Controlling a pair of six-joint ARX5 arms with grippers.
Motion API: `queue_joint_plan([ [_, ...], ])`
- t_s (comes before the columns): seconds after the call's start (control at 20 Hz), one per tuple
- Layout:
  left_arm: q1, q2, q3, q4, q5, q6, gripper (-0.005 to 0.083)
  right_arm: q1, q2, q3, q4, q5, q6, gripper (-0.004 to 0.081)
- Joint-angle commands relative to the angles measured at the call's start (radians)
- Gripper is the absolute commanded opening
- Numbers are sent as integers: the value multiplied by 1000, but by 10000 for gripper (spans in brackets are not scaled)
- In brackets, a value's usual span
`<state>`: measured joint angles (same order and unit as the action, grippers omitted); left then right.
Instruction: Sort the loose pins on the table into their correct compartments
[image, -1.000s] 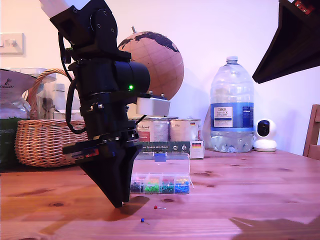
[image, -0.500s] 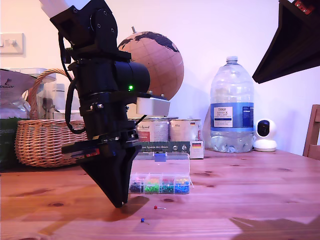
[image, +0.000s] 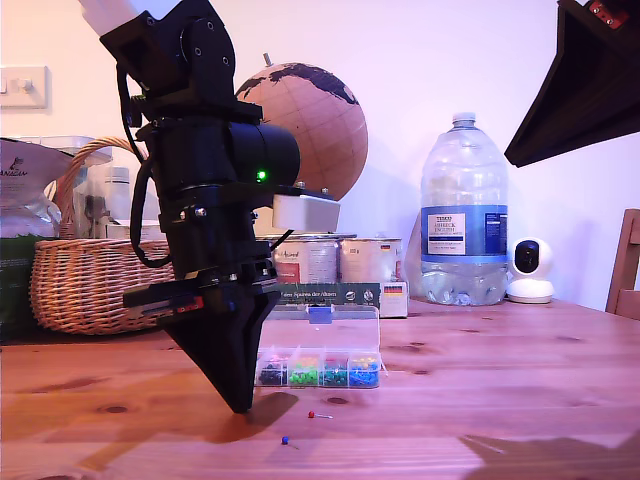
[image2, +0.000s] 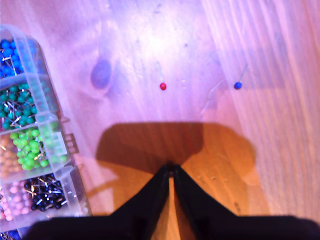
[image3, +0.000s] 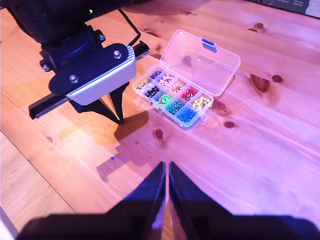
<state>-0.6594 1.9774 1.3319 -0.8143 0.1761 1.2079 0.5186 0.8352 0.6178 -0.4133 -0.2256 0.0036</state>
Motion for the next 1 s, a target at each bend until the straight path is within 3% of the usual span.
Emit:
queue_joint_plan([
  [0.0, -2, 39, -14, -3, -13, -1, -22, 4, 6, -14, 5, 0, 8, -13],
  [0.2, -2, 30, -14, -37, -83, -30, -22, 4, 6, -14, 5, 0, 8, -13],
  [0.5, 7, -53, -13, -35, -105, -50, -22, 4, 6, -14, 5, 0, 8, -13],
  [0.95, 35, -82, 13, 150, -117, -93, -22, 4, 6, -14, 4, 0, 7, -13],
])
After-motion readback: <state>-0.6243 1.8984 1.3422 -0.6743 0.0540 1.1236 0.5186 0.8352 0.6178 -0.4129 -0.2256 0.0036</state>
